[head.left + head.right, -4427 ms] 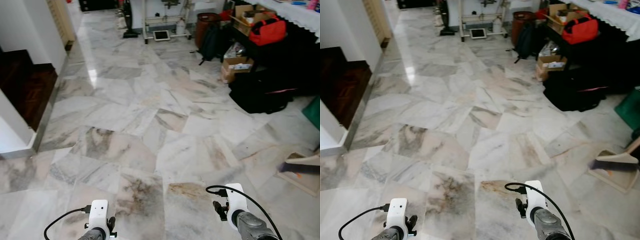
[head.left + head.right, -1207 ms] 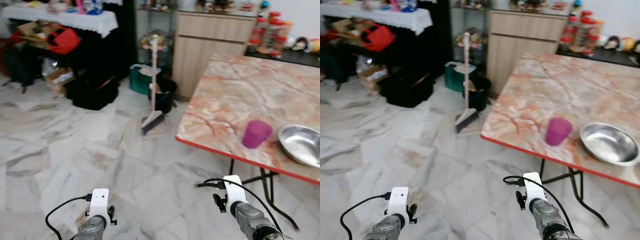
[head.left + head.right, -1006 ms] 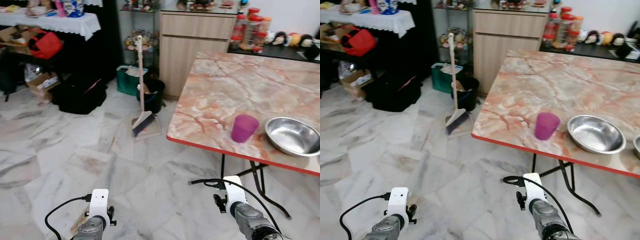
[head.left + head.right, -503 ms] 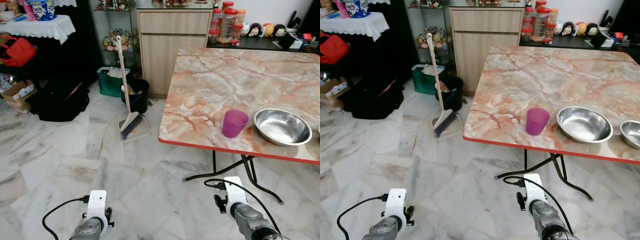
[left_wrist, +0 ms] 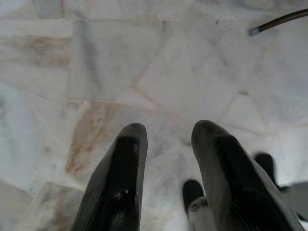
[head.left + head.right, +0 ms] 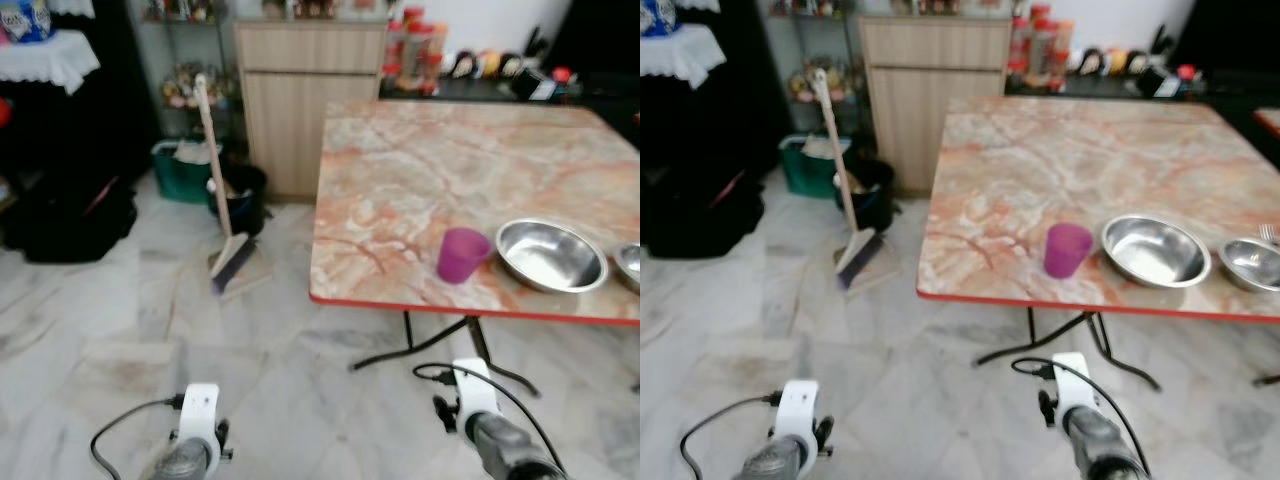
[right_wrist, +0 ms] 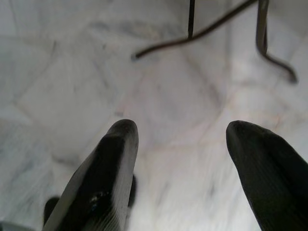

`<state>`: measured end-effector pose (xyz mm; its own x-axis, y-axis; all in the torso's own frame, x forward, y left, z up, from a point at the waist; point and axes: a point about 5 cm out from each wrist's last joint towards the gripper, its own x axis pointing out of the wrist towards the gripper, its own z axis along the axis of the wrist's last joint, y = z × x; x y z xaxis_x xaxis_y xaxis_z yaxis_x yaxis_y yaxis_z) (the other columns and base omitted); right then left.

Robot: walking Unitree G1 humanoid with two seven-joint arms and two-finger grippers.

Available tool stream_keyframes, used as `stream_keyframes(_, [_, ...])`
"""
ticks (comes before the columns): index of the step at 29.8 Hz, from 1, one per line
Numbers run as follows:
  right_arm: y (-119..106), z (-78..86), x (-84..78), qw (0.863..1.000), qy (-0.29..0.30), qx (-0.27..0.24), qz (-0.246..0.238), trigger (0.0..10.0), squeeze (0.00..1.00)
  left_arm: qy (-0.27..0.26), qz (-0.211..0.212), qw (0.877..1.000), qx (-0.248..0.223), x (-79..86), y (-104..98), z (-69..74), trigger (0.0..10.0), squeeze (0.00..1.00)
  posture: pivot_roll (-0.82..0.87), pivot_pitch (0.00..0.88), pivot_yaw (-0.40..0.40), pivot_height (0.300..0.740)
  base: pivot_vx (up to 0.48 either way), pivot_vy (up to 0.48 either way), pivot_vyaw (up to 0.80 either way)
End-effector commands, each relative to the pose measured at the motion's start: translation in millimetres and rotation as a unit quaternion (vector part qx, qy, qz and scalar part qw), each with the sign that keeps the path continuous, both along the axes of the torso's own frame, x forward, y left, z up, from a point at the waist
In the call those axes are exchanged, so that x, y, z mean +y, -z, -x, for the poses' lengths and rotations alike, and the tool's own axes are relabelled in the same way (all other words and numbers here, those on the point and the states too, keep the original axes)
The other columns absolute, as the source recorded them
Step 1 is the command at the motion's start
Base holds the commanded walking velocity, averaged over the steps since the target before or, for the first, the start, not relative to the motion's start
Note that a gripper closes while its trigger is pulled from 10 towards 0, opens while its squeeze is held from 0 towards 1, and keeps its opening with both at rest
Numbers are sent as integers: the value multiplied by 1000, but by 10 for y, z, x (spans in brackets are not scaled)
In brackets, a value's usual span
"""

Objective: Setting the table

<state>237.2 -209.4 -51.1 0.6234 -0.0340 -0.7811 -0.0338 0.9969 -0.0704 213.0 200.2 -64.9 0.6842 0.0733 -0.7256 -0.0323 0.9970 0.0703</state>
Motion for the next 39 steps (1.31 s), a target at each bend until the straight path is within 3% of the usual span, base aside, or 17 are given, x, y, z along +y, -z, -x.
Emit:
stream_keyframes(1, [-29,-28,-49,1000,8,-6,0,10000,0,9,1,1000,2,-45,1,-15,10000,0,-32,0,23,740,0,0,0])
stream_keyframes(34, [-29,-33,-27,1000,17,-11,-6,10000,0,17,-7,1000,-2,-28,-13,-30,10000,0,-34,0,31,740,0,-216,0])
stream_keyframes(39, [-22,-24,-26,1000,6,-4,-2,10000,0,18,-7,1000,-2,-33,-9,-23,10000,0,-32,0,29,740,0,-254,-610])
